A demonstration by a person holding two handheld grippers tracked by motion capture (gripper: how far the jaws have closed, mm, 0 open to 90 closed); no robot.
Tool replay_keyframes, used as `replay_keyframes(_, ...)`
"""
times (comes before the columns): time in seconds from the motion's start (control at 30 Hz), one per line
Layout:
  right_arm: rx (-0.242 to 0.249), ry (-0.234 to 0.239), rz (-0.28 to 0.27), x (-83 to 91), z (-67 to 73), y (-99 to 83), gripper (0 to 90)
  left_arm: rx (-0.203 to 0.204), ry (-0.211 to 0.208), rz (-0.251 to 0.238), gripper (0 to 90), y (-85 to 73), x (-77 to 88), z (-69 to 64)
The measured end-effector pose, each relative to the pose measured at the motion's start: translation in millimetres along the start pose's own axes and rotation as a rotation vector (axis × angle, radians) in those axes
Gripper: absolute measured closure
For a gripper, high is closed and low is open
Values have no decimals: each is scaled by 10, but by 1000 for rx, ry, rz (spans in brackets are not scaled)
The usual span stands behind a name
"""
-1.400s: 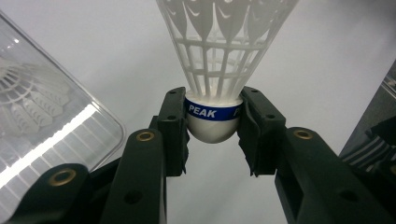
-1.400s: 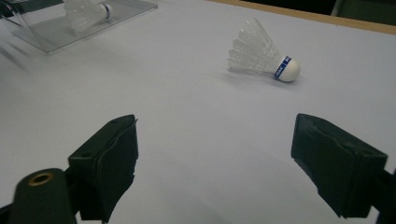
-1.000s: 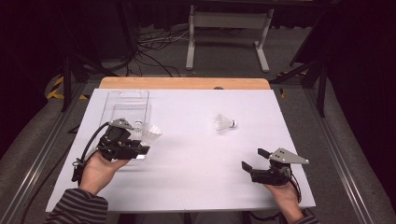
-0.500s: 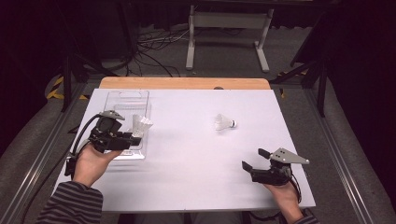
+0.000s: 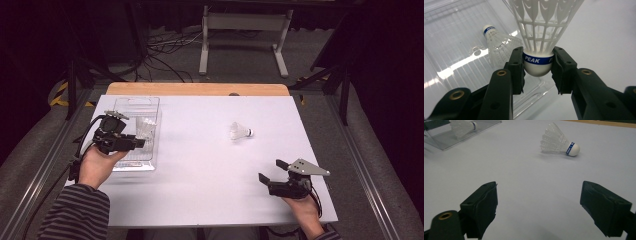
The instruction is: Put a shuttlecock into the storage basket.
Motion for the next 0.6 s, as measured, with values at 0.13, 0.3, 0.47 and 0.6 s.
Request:
replay_keyframes(0.13, 4, 0, 2, -3, 3, -1, 153, 17, 21, 8, 646, 33, -30, 85)
replay_keyframes(0.3, 4, 0, 2, -4, 2, -1, 153, 46, 40, 23, 646, 65, -79, 177)
replay_keyframes(0.47, 8, 2, 7, -7, 4, -3, 153, 60, 80, 60, 646, 89, -161, 266)
replay_keyframes(0.6, 11, 2, 9, -14, 7, -5, 153, 72, 92, 72, 646, 114, -208, 299)
Point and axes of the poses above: each handheld gripper's, and its own axes: x roughly backward along the jaws, y roughly out of its top, z roughly to its left, the point moved 4 cm from there along -x, roughly forward along the jaws, and after that the axes turned 3 degrees about -x, right-handed, at the moved point
